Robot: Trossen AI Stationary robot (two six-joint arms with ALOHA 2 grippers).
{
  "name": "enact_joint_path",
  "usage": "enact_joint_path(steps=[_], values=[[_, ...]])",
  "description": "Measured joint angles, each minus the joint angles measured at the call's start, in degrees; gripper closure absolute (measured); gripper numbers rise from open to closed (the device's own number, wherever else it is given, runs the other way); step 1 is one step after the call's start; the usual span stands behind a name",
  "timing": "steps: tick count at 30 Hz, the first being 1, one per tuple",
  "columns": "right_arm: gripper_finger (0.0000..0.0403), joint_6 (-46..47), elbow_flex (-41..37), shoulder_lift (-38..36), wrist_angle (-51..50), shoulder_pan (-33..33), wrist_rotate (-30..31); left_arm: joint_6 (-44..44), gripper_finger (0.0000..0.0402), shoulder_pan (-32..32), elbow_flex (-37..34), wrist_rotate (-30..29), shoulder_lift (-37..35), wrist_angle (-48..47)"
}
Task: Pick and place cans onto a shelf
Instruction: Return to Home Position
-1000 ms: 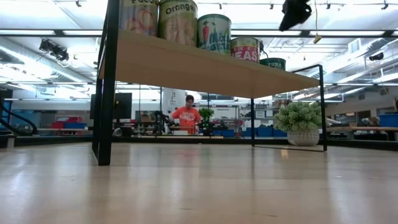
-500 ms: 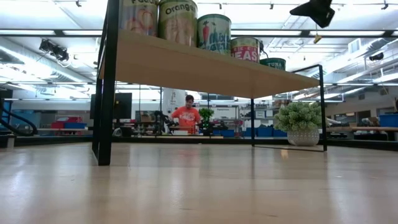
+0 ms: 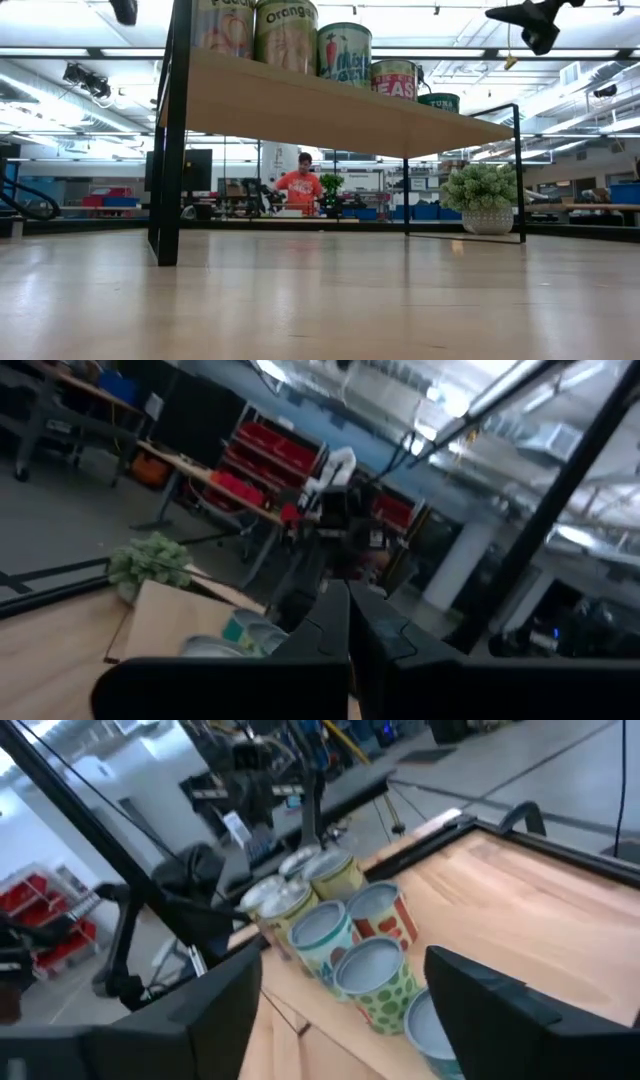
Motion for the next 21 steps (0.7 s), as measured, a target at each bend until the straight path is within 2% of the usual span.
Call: enact_joint_path(steps=[4, 9, 13, 21], values=[[0.0152, -0.13, -1.00, -2.73, -0.05, 0.00, 1.23, -0.01, 0.0399, 1.94, -5.50, -0.15, -3.71, 5.67], [0.0195, -0.10, -4.39, -6.20, 2.93, 0.00, 3.24, -0.28, 0.0399, 4.69, -11.61, -3.33, -7.51, 10.52], [0.0235, 0.23, -9.88, -9.13, 9.56, 0.00, 4.21, -1.59, 0.0399, 6.34, -15.88, -3.40, -9.79, 15.02], [0.0316, 1.20, -20.55, -14.85, 25.76, 0.00, 7.59, -7.73, 0.0400, 9.42, -22.36, -3.69, -11.31, 17.46]])
